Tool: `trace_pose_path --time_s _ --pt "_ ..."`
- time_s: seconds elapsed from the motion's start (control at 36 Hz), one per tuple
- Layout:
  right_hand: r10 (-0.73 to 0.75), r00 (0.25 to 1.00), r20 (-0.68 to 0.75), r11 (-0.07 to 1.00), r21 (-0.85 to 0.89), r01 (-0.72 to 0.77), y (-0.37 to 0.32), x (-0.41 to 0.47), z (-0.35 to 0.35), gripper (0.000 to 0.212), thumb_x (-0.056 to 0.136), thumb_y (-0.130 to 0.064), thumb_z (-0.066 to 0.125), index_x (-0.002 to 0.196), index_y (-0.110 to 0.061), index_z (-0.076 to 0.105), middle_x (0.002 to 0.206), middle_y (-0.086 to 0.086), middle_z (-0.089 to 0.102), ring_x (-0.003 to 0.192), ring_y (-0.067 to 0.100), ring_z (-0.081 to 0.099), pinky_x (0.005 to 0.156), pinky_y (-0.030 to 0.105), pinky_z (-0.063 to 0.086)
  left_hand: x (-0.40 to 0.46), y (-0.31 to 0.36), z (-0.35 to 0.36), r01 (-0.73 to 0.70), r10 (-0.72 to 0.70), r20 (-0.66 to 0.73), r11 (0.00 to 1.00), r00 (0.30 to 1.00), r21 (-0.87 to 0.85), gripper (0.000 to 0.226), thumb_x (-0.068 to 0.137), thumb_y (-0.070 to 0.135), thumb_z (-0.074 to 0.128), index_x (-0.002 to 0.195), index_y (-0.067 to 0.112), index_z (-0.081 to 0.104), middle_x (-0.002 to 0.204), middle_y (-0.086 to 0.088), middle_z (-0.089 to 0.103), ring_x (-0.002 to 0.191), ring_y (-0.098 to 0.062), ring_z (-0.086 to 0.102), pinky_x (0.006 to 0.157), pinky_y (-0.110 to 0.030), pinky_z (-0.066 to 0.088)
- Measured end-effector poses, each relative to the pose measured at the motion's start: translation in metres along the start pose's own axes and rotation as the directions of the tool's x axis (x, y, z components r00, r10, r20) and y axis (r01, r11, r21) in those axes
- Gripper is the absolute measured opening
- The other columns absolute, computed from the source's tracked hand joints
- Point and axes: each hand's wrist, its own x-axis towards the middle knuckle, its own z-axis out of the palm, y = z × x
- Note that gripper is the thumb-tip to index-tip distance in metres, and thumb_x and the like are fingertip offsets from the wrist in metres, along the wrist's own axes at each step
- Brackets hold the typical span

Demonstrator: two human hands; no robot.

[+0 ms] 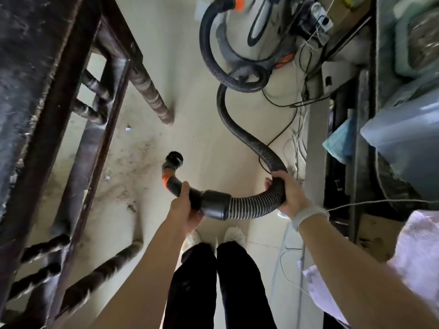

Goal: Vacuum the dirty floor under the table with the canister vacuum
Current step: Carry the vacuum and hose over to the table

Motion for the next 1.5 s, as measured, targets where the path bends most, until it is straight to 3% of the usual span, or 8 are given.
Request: trace_pose_path --time_s 0.17,0.28,0.44,0.61,0.83,0.94,1.22,1.5 --pt "-0.364 0.917 -0.161 0.919 -0.221 0.326 -0.042 -0.053 0.019 0.030 0.084 -0.012 0.067 0.107 -0.001 0.052 0.074 0.011 0.060 0.044 0.015 0.062 0.042 0.022 0.048 -0.035 -0.005 0.026 0.055 -0.063 -0.006 0.814 0.998 0.578 0.045 0.096 0.030 0.056 0.133 0.011 0.040 0.138 -0.013 0.046 0.103 -0.031 0.055 0.089 -0.043 0.046" --pt "-0.661 0.750 0.024 0.562 -0.646 0.517 -0.037 -0.092 0.038 0.040 0.083 -0.010 0.065 0.114 -0.005 0.042 0.082 0.016 0.064 0.054 0.022 0.062 0.043 0.024 0.048 -0.046 -0.002 0.041 -0.159 0.119 0.114 0.507 0.986 0.847 0.060 0.097 0.035 0.052 0.146 0.006 0.031 0.147 -0.013 0.038 0.128 -0.029 0.042 0.094 -0.035 0.035" --pt "-0.599 0.716 0.358 0.157 -0.825 0.543 0.022 -0.109 0.032 0.054 0.087 -0.028 0.064 0.130 -0.018 0.033 0.105 0.001 0.060 0.082 0.020 0.063 0.068 0.028 0.050 -0.051 0.012 0.074 -0.175 0.013 0.300 0.838 0.954 0.517 0.054 0.100 0.038 0.045 0.140 0.003 0.038 0.134 -0.014 0.051 0.110 -0.029 0.056 0.100 -0.042 0.044" --pt "-0.406 0.728 0.553 -0.208 -0.831 0.516 0.068 -0.120 -0.002 0.078 0.089 -0.042 0.061 0.149 -0.017 0.018 0.132 0.003 0.051 0.103 0.026 0.062 0.085 0.031 0.048 -0.044 0.018 0.100 -0.209 -0.046 0.331 0.691 0.942 0.692 0.042 0.093 0.036 0.060 0.106 -0.003 0.052 0.079 -0.011 0.053 0.070 -0.025 0.055 0.073 -0.039 0.051" --pt "-0.200 0.931 0.304 0.650 -0.670 0.359 0.066 -0.105 -0.030 0.017 0.097 -0.025 0.053 0.102 -0.010 0.058 0.087 0.000 0.061 0.075 0.013 0.059 0.066 0.017 0.048 -0.037 -0.016 0.072 -0.388 0.083 0.401 0.488 0.912 0.782 0.030 0.097 0.030 0.052 0.101 0.000 0.053 0.076 -0.012 0.055 0.062 -0.023 0.055 0.058 -0.031 0.048" --pt "-0.146 0.988 0.046 0.935 -0.318 0.153 0.036 -0.079 -0.029 0.037 0.103 -0.034 0.039 0.117 -0.003 0.053 0.099 0.008 0.061 0.089 0.021 0.060 0.085 0.032 0.052 -0.055 -0.022 0.046 -0.496 -0.013 0.579 0.501 0.815 0.709 0.021 0.098 0.028 0.052 0.089 0.009 0.056 0.075 -0.008 0.058 0.060 -0.021 0.055 0.057 -0.030 0.046" --pt "-0.058 0.957 0.285 0.904 0.422 -0.071 -0.024 -0.058 0.051 0.052 0.097 -0.047 0.046 0.119 0.000 0.047 0.089 0.014 0.059 0.089 0.034 0.063 0.083 0.051 0.050 -0.068 -0.011 -0.007 -0.357 -0.168 0.701 0.765 0.693 0.537 0.042 0.068 0.036 0.072 0.093 0.008 0.052 0.074 -0.007 0.059 0.055 -0.019 0.053 0.051 -0.024 0.046" --pt "-0.264 0.923 0.279 0.949 -0.095 0.300 -0.021 -0.104 0.101 0.025 0.098 -0.026 0.054 0.087 -0.005 0.047 0.072 0.008 0.050 0.063 0.022 0.056 0.064 0.036 0.051 -0.073 -0.012 -0.004 -0.669 0.192 0.658 0.411 0.728 0.620 0.045 0.066 0.049 0.069 0.098 0.023 0.052 0.086 -0.004 0.063 0.070 -0.016 0.064 0.068 -0.028 0.053"
